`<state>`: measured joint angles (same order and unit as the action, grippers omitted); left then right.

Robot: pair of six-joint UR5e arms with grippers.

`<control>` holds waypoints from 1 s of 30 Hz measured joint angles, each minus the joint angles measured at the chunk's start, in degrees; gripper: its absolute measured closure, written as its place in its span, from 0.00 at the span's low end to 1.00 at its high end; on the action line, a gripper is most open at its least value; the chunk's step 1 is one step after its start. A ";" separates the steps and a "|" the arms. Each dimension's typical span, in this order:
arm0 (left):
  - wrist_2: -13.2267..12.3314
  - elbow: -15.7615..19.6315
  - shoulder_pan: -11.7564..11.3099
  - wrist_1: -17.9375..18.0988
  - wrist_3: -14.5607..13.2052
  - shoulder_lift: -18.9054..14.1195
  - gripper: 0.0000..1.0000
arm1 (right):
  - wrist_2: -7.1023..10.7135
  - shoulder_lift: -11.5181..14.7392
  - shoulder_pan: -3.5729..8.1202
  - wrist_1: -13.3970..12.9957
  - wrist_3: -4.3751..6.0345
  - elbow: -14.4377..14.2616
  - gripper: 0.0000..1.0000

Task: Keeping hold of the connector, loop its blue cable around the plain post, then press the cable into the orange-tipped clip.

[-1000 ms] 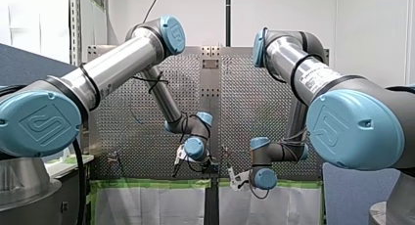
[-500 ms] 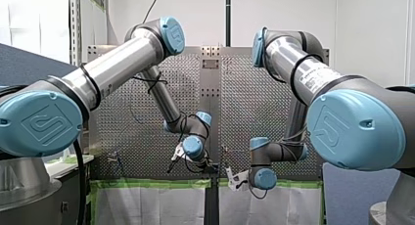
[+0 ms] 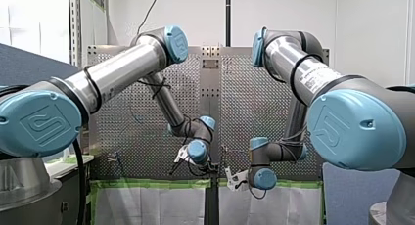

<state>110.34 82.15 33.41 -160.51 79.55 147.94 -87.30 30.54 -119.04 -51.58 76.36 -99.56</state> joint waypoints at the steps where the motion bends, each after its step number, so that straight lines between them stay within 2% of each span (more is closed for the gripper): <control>1: 0.23 -0.52 0.04 0.34 0.42 0.55 0.00 | 0.01 0.00 -0.01 0.00 0.01 0.00 1.00; 7: 0.86 -1.86 -0.16 1.80 2.43 1.44 0.00 | 0.02 0.01 -0.01 -0.01 0.03 0.02 1.00; 19: 0.84 -2.03 -0.52 2.06 3.16 1.50 0.00 | 0.02 -0.01 0.01 -0.02 0.14 0.11 1.00; 21: 0.78 -2.03 -0.43 2.22 3.24 1.50 0.22 | 0.02 -0.01 0.00 -0.02 0.14 0.10 1.00; 22: 0.75 -2.03 -0.36 2.38 3.26 1.50 0.22 | 0.02 -0.01 0.01 -0.02 0.14 0.11 1.00; 23: 0.74 -2.03 -0.28 2.50 3.28 1.50 0.41 | 0.01 0.00 0.01 -0.02 0.15 0.11 1.00; 24: 0.73 -2.03 -0.21 2.60 3.29 1.50 0.53 | 0.02 0.00 0.01 -0.02 0.15 0.11 1.00; 25: 0.73 -2.03 -0.11 2.73 3.30 1.50 0.53 | 0.02 0.00 0.00 -0.02 0.16 0.10 1.00; 26: 0.75 -2.03 -0.03 2.83 3.31 1.50 0.64 | 0.02 0.00 0.01 -0.02 0.16 0.11 1.00; 27: 0.77 -2.03 0.03 2.94 3.31 1.50 0.81 | 0.02 0.00 0.01 -0.01 0.15 0.11 1.00; 28: 0.81 -2.02 0.09 3.07 3.32 1.51 0.81 | 0.02 0.00 0.00 0.02 0.15 0.10 1.00; 29: 0.84 -2.02 0.13 3.15 3.32 1.50 0.92 | 0.02 0.00 0.00 0.03 0.14 0.10 1.00; 30: 0.87 -2.02 0.17 3.21 3.32 1.50 0.98 | 0.02 0.00 0.00 0.04 0.14 0.11 1.00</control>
<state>111.21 80.13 33.58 -157.29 82.87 149.44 -87.28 30.54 -119.04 -51.54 76.50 -99.45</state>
